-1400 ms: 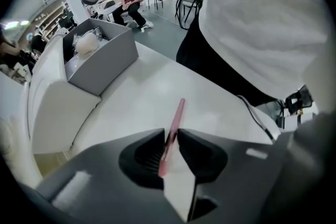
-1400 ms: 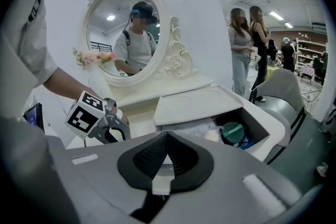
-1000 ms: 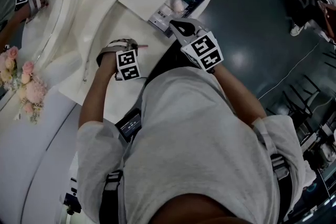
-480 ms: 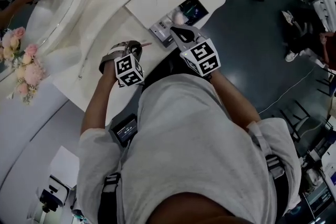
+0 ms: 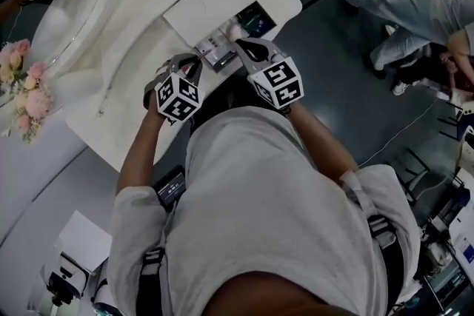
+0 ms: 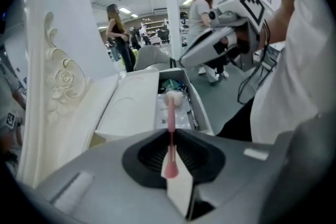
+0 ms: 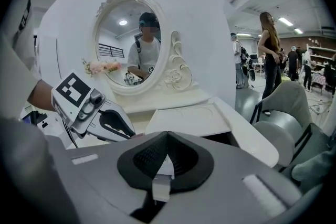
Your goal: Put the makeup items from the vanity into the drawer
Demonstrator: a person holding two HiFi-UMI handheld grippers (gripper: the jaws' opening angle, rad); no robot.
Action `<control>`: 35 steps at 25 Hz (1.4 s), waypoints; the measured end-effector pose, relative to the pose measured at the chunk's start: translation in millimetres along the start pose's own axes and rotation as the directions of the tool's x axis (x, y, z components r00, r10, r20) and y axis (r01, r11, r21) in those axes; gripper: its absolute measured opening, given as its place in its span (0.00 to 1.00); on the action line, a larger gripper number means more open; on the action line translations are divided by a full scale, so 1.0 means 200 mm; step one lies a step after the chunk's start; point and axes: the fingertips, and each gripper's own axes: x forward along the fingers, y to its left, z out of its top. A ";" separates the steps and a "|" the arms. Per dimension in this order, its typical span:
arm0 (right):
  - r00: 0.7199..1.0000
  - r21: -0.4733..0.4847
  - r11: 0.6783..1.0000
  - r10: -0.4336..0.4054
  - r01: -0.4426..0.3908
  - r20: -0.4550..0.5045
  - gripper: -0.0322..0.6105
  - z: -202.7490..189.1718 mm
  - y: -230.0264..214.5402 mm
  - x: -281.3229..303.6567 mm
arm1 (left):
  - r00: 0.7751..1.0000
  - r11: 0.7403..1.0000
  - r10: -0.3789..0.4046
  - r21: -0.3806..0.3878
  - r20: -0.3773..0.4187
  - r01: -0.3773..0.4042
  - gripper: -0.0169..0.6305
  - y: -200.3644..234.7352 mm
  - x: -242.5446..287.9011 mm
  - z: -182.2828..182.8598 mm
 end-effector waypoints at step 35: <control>0.994 0.020 0.994 0.112 -0.112 0.010 0.05 -0.15 -0.43 -0.22 | 0.947 0.983 0.155 -0.050 -0.282 -0.175 0.10 0.03 0.50 0.27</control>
